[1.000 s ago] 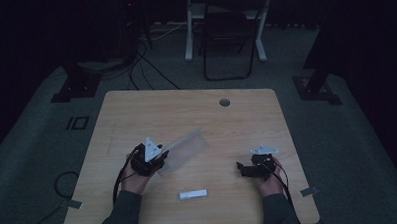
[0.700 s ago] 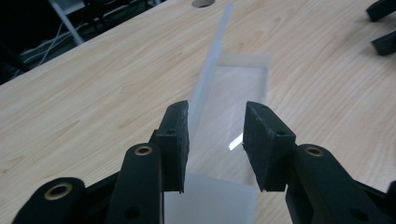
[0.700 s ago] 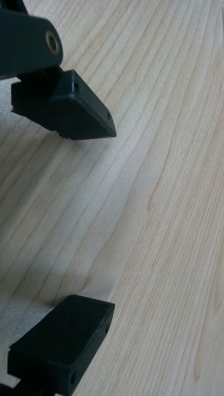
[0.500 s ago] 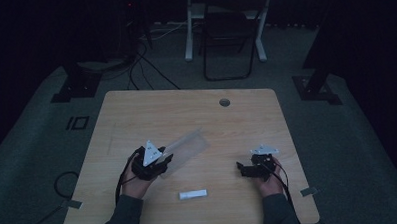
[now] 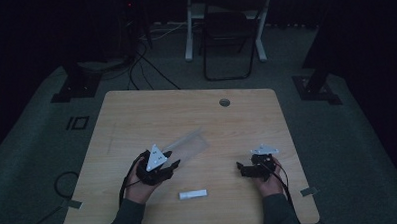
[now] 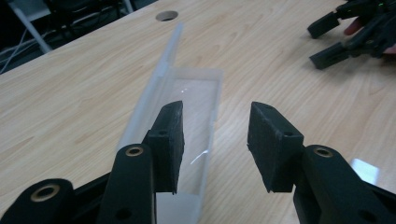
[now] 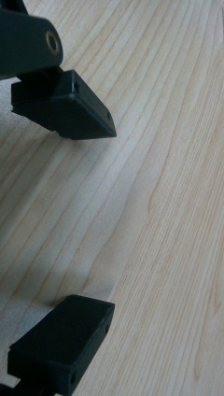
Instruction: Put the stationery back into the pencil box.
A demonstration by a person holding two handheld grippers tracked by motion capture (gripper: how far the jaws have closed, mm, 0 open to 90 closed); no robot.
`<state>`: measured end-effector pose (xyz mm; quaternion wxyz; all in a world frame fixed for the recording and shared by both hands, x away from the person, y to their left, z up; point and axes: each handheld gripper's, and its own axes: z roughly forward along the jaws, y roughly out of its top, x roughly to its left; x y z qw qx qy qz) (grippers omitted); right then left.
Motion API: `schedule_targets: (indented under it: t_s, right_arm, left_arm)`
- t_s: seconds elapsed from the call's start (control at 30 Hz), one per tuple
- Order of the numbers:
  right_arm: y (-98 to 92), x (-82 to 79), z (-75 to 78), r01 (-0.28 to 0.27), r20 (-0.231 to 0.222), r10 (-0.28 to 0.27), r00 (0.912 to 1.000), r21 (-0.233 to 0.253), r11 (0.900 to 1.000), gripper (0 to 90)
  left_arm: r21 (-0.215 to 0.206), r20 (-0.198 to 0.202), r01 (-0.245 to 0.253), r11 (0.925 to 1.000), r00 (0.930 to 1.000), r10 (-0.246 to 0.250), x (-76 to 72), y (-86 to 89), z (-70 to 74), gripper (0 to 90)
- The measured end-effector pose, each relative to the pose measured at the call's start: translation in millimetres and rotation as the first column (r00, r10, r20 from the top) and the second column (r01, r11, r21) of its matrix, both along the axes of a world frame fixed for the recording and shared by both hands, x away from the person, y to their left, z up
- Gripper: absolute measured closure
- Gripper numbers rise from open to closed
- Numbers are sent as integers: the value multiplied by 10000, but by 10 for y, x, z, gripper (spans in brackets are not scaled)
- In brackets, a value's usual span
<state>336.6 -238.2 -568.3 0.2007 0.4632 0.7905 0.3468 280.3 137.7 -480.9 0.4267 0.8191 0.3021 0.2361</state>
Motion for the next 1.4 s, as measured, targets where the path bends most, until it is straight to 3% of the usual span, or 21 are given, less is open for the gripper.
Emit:
schedule_targets:
  t_s: [0.33,0.97,1.2,1.4]
  right_arm:
    - [0,0,0,-2,-1,2,10000,-3,10000,138]
    - [0,-4,1,15,-13,-15,10000,2,10000,138]
    - [0,-4,0,15,-9,-15,10000,0,10000,138]
    - [-1,-6,0,7,-5,-7,10000,3,10000,138]
  left_arm:
    - [131,-203,716,9973,9972,-714,-99,-145,-54,565]
    - [243,-590,1538,9878,9866,-1522,-218,-338,-192,562]
    - [318,-805,1971,9799,9777,-1941,-248,-417,-246,552]
    - [485,-1128,2461,9680,9643,-2395,-264,-495,-323,537]
